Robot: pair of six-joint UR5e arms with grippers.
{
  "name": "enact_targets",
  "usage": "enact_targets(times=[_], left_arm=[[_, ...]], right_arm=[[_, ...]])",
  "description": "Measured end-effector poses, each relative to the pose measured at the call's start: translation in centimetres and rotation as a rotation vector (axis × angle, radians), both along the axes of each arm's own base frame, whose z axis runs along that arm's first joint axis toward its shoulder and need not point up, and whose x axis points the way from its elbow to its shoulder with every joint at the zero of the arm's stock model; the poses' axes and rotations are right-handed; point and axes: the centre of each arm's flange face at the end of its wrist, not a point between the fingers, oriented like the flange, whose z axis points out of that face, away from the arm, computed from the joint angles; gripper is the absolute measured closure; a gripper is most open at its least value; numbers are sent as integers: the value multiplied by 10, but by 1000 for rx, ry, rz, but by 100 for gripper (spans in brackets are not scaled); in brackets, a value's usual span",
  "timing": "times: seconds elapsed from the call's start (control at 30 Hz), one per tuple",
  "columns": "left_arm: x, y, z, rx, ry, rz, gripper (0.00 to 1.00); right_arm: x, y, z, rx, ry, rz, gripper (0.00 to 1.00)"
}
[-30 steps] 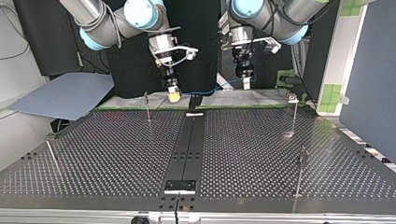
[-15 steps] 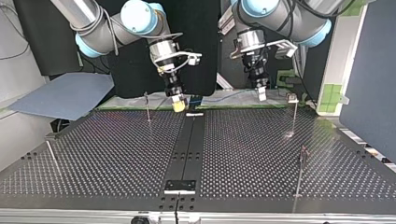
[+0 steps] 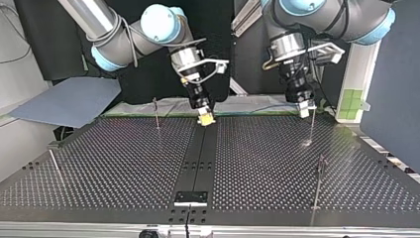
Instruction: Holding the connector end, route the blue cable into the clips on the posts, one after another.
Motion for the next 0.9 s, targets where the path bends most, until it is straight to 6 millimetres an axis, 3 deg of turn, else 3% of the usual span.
enact_targets(times=[0.2,0.47,0.67,0.9], left_arm=[[9,16,-5,30,51,2,100],[35,39,-15,52,134,1,100],[45,52,6,31,98,10,100],[57,57,31,25,64,8,100]], right_arm=[[22,20,22,-7,-16,34,100],[33,16,59,-32,-55,40,100],[36,5,81,-50,-87,35,100],[41,-5,71,-40,-81,36,100]])
